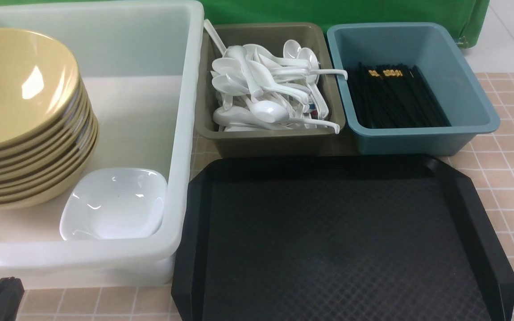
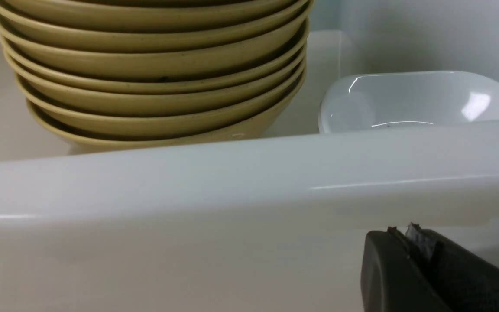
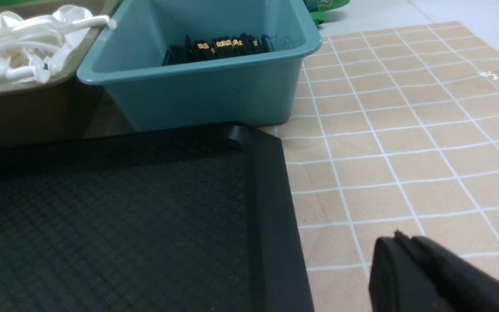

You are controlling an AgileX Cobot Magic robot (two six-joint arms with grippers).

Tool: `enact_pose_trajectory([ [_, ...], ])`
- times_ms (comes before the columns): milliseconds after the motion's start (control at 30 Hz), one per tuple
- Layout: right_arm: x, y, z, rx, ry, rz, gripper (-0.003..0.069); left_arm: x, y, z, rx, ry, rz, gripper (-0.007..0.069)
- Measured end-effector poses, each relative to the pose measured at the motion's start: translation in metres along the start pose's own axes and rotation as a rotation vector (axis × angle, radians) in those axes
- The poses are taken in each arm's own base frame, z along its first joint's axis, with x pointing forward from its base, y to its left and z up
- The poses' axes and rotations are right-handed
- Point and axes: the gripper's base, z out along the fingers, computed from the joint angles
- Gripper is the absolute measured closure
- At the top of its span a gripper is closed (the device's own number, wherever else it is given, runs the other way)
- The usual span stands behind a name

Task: On brown table put chopsticks spoon bowls plates into blue grey white boxes.

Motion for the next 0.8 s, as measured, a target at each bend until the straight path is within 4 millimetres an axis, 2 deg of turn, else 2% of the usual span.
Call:
enact_pose_trajectory([
  [800,0.0000,0.0000,0.0000,0.000,0.000,0.000,0.0580,0.0000,0.0000,0.0000,0.000,0.000,0.000,0.0623],
])
